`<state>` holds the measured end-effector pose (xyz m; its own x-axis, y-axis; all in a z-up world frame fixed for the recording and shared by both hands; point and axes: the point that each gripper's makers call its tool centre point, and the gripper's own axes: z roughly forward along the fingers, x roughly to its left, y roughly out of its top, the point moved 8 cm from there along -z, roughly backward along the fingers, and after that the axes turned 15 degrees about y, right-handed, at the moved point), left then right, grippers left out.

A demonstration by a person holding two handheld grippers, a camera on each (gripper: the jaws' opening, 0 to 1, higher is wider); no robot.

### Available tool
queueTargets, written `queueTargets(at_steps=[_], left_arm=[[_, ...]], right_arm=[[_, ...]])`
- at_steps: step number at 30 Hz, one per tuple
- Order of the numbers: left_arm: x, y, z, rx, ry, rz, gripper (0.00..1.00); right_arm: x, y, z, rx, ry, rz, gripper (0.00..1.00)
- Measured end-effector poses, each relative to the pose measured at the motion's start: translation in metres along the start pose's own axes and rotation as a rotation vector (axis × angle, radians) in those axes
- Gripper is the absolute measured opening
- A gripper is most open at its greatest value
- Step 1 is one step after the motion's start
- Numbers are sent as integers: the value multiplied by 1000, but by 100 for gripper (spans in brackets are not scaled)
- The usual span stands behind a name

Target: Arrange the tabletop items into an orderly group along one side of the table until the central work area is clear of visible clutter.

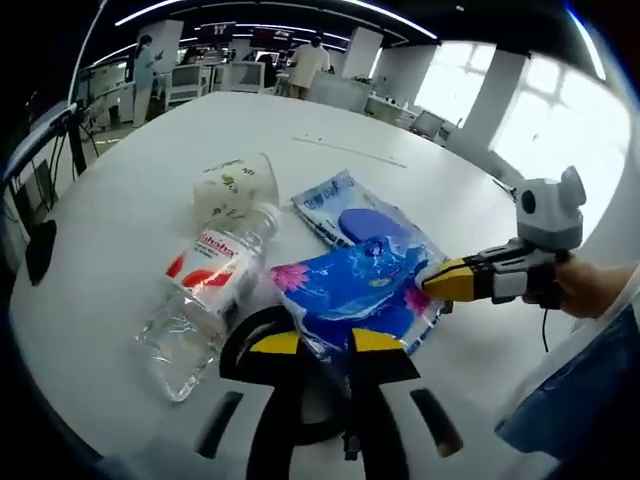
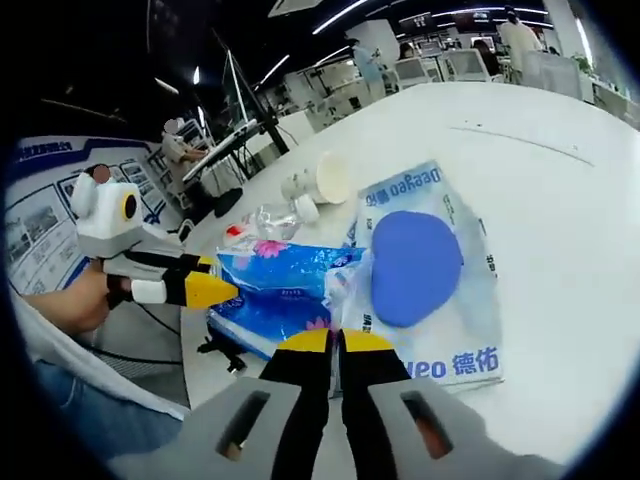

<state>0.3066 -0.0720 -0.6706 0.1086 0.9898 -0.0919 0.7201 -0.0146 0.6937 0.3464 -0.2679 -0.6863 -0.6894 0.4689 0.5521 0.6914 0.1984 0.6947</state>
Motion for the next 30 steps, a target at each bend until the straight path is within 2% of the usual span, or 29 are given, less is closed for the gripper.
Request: queueTargets(at_steps=[4,11,21,30], left_arm=[[-6,10,0,-11,-16,4,13],[-22,26,6,-22,-52,57,12],[-55,44,25,-16,-123,119,11],[-93,58,42,2,-197,205,11]], right_arm=[[-3,4,-8,-25,-16,20,0],[-9,7,-29,-68,-58,29,0],[-26,5,-64,-129,-147,66,0],[-41,2,-96,-164,-232,66,0]])
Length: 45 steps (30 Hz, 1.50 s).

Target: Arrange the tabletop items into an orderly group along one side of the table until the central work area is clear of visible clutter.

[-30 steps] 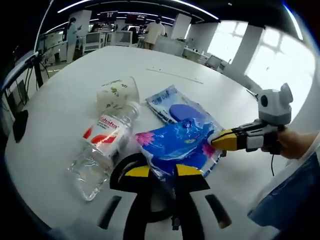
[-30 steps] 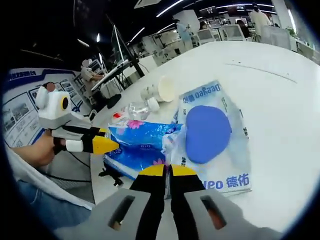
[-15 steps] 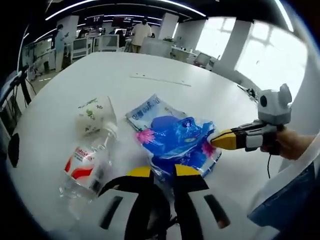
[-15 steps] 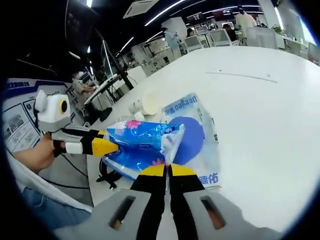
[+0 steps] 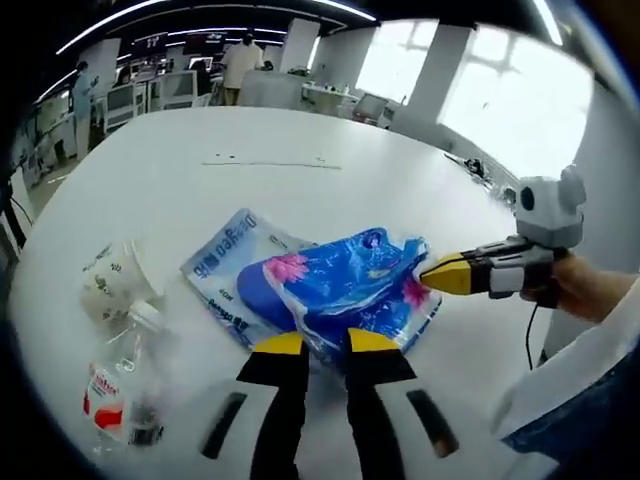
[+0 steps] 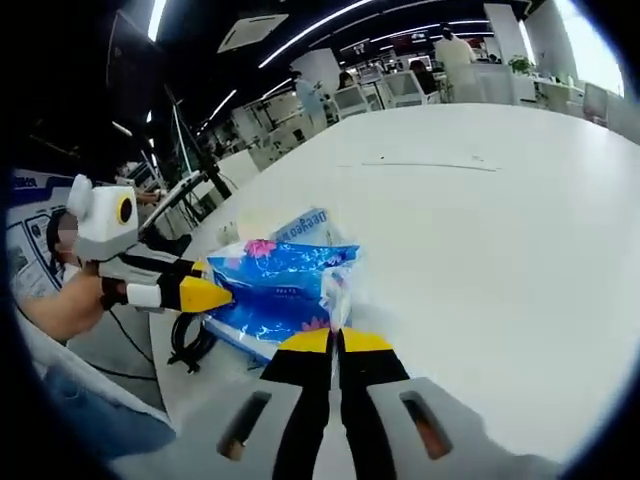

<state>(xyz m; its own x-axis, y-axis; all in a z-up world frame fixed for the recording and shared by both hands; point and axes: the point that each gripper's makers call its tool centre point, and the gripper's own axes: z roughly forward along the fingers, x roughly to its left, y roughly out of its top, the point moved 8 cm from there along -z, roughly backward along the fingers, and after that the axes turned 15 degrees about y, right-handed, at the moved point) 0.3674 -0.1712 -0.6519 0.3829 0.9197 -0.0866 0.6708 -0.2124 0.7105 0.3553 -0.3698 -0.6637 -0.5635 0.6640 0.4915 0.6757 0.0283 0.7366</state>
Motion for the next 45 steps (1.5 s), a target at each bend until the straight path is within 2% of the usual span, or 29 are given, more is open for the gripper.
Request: queueTargets(at_steps=[3,7,12,19,26,32,35,45], left_arm=[[-12,9,6,6,-30,48,11],[-26,16,13,11,-59,93,11],[-43,19,26,29,-97,107,11],[-63,26,38,42,-147,132,10],[-76,39,53,45,-173,162,10],[-85,51,65,41,-205,143,11],[-89,55,72,39,-205,175,11],[-92,59,94,72,-200,157,11]], right_arm=[[-10,-1,-11,-13,-27,5,0],[-20,-1,-23,-51,-56,54,0],[-32,0,-40,-86,-93,79,0],[-47,-9,-60,-111,-140,131,0],[-62,-6,-69,-128,-177,154,0],[-76,2,-76,-142,-225,155,0],[-82,4,-75,-143,-247,153,0],[-103,2,-73,-143,-291,179,0]])
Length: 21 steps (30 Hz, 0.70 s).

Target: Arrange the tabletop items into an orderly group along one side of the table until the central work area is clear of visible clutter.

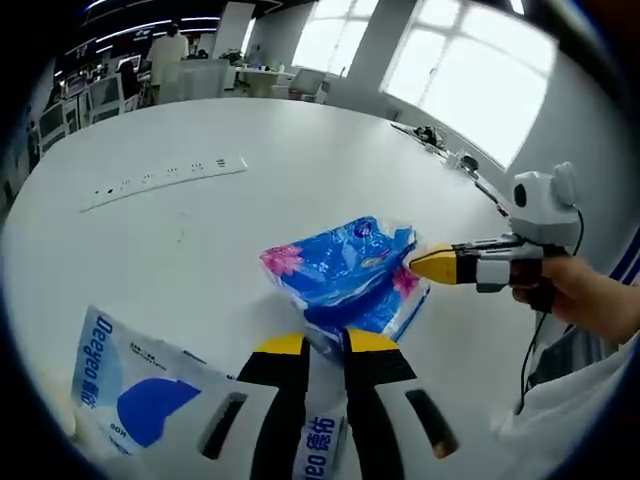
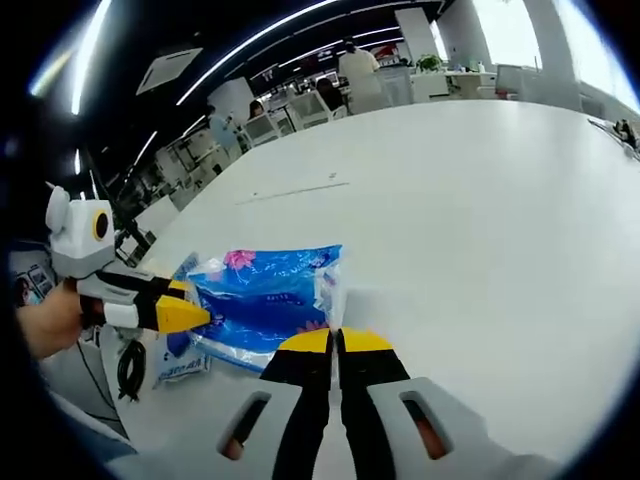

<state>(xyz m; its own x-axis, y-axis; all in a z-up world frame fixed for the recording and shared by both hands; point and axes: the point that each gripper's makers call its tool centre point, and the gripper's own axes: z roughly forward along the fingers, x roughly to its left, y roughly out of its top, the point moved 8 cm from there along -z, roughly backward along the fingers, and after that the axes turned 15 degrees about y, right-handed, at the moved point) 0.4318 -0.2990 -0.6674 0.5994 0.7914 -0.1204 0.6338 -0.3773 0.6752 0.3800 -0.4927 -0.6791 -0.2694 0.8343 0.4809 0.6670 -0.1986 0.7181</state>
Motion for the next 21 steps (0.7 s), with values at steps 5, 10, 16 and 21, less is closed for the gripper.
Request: queueTargets(at_steps=[5,10,16,21], left_arm=[[1,-2,14,31,6,4,10],[3,-5,22,57,0,-1,10],[8,-11,27,87,15,-12,10],[11,-18,31,113,18,-14,10]], right_arm=[[-5,-3,7,9,-22,-6,0],[-13,-9,15,31,-41,5,0],[-12,-11,25,67,-32,-48,0],[-13,-11,28,78,-31,-63,0]])
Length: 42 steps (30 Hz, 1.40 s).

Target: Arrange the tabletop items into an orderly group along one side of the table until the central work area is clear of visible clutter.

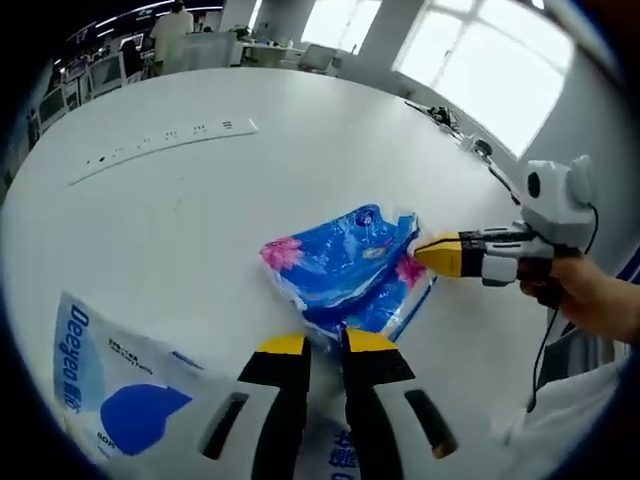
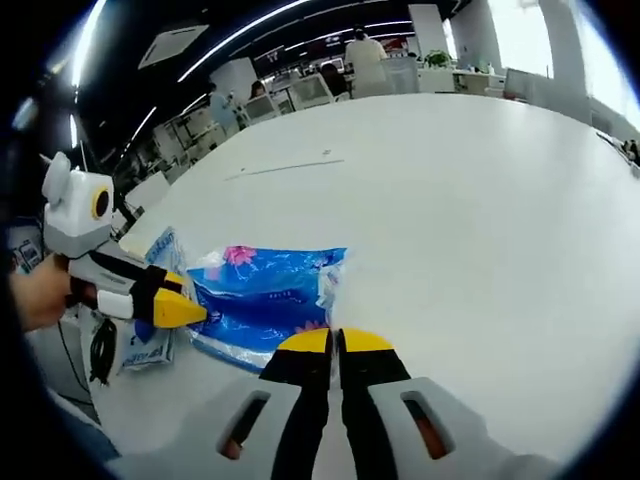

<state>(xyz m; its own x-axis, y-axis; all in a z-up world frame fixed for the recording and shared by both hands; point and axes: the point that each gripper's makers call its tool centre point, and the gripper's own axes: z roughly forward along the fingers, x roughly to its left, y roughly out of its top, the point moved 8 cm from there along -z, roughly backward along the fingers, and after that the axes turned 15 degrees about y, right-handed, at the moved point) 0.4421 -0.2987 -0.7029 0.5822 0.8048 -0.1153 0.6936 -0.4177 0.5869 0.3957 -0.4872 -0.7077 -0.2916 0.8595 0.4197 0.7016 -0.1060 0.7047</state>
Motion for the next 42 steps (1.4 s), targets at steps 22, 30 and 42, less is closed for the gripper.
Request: queueTargets(at_steps=[22,30,42], left_arm=[[2,2,1,-13,18,-37,4],[-3,-1,-4,-47,35,5,17],[3,7,-26,-221,38,-10,61]], right_arm=[[-1,-4,0,-21,24,10,0],[7,-5,-4,-19,34,19,14],[22,-3,-27,-144,66,73,42]])
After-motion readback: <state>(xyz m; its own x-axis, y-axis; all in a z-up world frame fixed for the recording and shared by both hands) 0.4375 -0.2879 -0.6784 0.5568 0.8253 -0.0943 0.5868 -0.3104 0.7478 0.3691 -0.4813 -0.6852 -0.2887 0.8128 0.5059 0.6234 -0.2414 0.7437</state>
